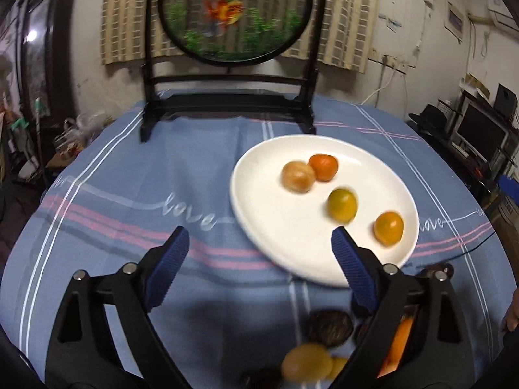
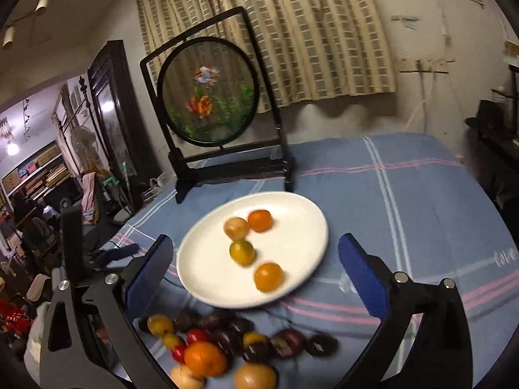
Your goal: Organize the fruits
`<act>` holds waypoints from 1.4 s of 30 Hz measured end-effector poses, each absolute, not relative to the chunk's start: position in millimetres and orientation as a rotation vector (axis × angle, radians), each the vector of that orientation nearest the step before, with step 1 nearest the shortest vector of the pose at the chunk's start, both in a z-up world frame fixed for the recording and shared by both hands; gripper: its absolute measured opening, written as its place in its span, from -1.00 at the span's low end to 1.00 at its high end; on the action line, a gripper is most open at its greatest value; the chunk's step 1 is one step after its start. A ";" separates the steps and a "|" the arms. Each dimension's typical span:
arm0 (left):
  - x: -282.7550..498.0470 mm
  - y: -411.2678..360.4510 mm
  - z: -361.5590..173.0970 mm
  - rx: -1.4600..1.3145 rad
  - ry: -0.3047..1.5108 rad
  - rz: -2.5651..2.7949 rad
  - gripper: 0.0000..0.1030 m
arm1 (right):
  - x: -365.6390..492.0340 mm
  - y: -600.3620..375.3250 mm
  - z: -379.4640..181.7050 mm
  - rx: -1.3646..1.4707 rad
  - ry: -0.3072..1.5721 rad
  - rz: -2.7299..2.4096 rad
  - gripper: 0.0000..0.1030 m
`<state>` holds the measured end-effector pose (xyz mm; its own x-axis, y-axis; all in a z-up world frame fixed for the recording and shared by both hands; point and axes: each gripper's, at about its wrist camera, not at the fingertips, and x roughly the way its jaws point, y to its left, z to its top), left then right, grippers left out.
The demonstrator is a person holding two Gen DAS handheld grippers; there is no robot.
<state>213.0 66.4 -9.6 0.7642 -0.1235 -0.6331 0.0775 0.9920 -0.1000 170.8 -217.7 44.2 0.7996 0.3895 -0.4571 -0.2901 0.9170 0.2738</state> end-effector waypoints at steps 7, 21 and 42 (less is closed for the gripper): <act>172.4 73.3 -33.8 -0.048 0.749 -0.083 0.79 | 155.2 -266.3 4.7 0.385 0.645 0.285 0.97; 123.7 70.9 -44.2 -0.004 0.765 -0.171 0.89 | 151.6 -281.7 -10.4 0.491 0.726 0.267 0.97; 130.1 78.2 -62.9 0.009 0.914 -0.154 0.87 | 156.5 -277.8 -18.0 0.484 0.786 0.263 0.97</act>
